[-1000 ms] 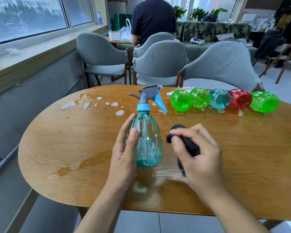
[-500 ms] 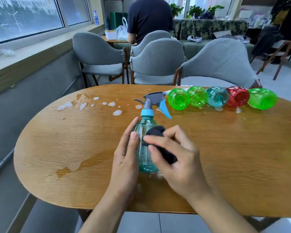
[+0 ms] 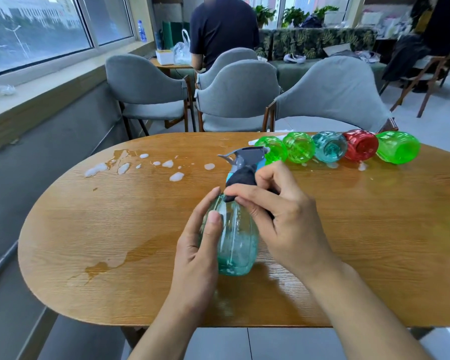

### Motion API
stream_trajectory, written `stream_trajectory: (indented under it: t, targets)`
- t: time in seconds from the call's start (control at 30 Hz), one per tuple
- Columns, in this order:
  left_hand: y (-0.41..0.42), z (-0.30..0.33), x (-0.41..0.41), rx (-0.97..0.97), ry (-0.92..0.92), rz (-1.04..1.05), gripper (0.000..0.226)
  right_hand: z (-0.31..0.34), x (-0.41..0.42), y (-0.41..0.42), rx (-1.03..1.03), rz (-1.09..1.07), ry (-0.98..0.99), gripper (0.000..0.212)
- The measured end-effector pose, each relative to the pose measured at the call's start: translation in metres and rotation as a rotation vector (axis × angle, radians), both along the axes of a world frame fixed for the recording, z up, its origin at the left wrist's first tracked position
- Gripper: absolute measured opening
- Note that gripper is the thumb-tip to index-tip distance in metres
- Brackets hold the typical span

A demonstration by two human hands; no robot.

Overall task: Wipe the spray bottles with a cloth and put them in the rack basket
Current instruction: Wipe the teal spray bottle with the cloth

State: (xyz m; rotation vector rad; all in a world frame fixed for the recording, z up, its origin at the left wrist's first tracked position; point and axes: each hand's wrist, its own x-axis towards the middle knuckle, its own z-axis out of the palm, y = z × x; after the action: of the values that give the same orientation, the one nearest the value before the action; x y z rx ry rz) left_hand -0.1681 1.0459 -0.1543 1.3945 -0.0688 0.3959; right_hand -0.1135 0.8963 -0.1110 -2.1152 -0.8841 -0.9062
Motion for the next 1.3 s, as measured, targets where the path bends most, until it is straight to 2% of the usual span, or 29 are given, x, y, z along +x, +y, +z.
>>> stream_trajectory:
  t: [0.2,0.37,0.47,0.57,0.73,0.9,1.03,1.1,1.17,1.3]
  targets:
    - [0.006,0.007,0.001,-0.137,0.080,0.019,0.045,-0.008,0.014,-0.029,-0.072,-0.137,-0.002,0.018]
    - [0.004,0.006,0.001,-0.073,0.037,0.009,0.043,0.003,0.003,-0.015,0.267,-0.042,0.098,0.018]
    - [-0.001,0.004,0.000,-0.018,0.014,-0.023,0.042,0.004,-0.002,0.000,0.334,0.068,0.245,0.019]
    - [-0.001,0.002,0.001,-0.020,0.011,-0.032,0.042,-0.004,-0.002,0.007,0.263,0.086,0.315,0.022]
    - [0.003,0.000,0.004,-0.024,0.015,0.009,0.044,-0.016,-0.003,0.008,0.162,0.110,0.251,0.020]
    - [0.015,-0.001,0.011,-0.111,0.072,0.065,0.041,-0.029,-0.017,0.015,0.000,0.218,0.157,0.017]
    - [0.022,0.003,0.015,-0.128,0.063,0.083,0.036,-0.037,-0.026,0.017,-0.075,0.292,0.175,0.018]
    - [0.023,0.003,0.017,-0.133,0.063,0.071,0.036,-0.035,-0.031,0.017,0.000,0.336,0.232,0.019]
    - [0.021,0.004,0.016,-0.109,0.054,0.054,0.039,-0.027,-0.033,0.016,0.170,0.322,0.246,0.021]
    - [0.014,0.003,0.014,-0.063,0.036,-0.008,0.045,-0.011,-0.016,0.015,0.364,0.091,0.176,0.023]
